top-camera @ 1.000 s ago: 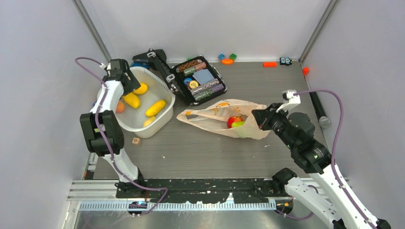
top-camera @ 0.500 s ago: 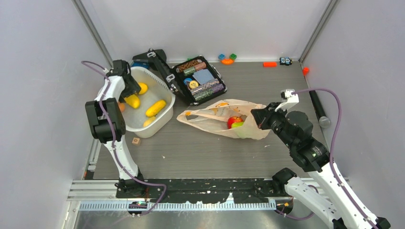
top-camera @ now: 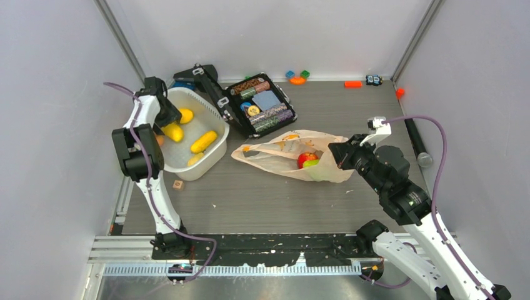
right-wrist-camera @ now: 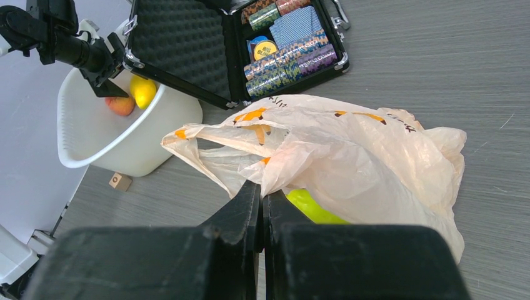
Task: Place the fake fruits into the plastic bag and tie a complex knot
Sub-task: Pick up the fake fruit from the bin, then place the fake fruit in the plastic bag.
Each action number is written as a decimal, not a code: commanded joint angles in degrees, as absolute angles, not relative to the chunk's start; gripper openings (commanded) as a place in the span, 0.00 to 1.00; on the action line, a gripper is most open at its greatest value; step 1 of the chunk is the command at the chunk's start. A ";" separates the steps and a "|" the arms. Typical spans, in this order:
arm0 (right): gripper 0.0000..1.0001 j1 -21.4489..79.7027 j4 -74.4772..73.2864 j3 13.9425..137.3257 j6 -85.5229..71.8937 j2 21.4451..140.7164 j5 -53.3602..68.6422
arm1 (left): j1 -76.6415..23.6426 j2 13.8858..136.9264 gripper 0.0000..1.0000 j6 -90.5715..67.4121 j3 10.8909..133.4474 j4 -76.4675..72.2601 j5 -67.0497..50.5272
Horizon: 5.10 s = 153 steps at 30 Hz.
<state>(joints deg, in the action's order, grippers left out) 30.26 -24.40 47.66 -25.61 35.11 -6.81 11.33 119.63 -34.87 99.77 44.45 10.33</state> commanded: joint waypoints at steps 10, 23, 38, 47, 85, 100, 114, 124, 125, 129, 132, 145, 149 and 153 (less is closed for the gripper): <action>0.05 30.50 -21.27 47.73 -25.14 34.53 -7.78 | 12.99 124.36 0.59 -36.72 107.16 51.17 7.22; 0.05 30.50 -21.44 47.90 -24.98 34.58 -8.02 | 13.18 117.40 0.36 -35.66 98.96 44.01 7.31; 0.05 30.50 -21.38 48.24 -24.20 35.23 -8.31 | 12.19 84.68 0.33 -35.10 70.24 22.69 6.93; 0.05 30.54 -21.59 49.13 -23.81 35.96 -8.08 | 5.58 71.29 0.30 -22.15 67.92 27.89 -4.00; 0.05 30.50 -20.74 50.45 -26.68 35.67 -3.82 | -47.68 88.83 0.27 -3.29 87.26 34.62 -17.28; 0.05 30.48 -20.66 50.36 -26.68 35.97 -3.51 | -48.78 98.71 0.26 4.23 94.04 35.26 -18.14; 0.05 30.50 -21.38 50.07 -26.89 35.08 -3.67 | -48.78 105.43 0.29 3.89 90.02 11.81 -7.70; 0.05 30.50 -21.12 49.88 -27.05 35.41 -3.69 | -48.78 108.20 0.63 3.45 89.99 12.00 -6.15; 0.05 30.50 -21.06 49.90 -27.02 35.53 -3.65 | -48.80 107.82 0.67 3.50 89.61 11.77 -6.20; 0.05 30.50 -20.82 49.99 -26.99 35.91 -3.47 | -48.82 106.74 0.78 3.35 89.22 11.65 -5.98; 0.05 30.50 -20.77 50.01 -26.97 36.02 -3.44 | -48.78 106.05 0.82 3.34 88.75 11.33 -5.90; 0.05 30.50 -20.73 49.77 -27.01 35.65 -3.66 | -48.78 100.14 0.83 1.46 83.91 7.54 -6.77; 0.05 30.50 -20.57 49.51 -27.09 35.41 -3.76 | -48.78 93.72 0.83 0.33 78.90 6.48 -7.12; 0.05 30.54 -20.44 49.22 -27.05 35.08 -3.85 | -48.78 86.43 0.83 -1.94 73.55 7.78 -4.00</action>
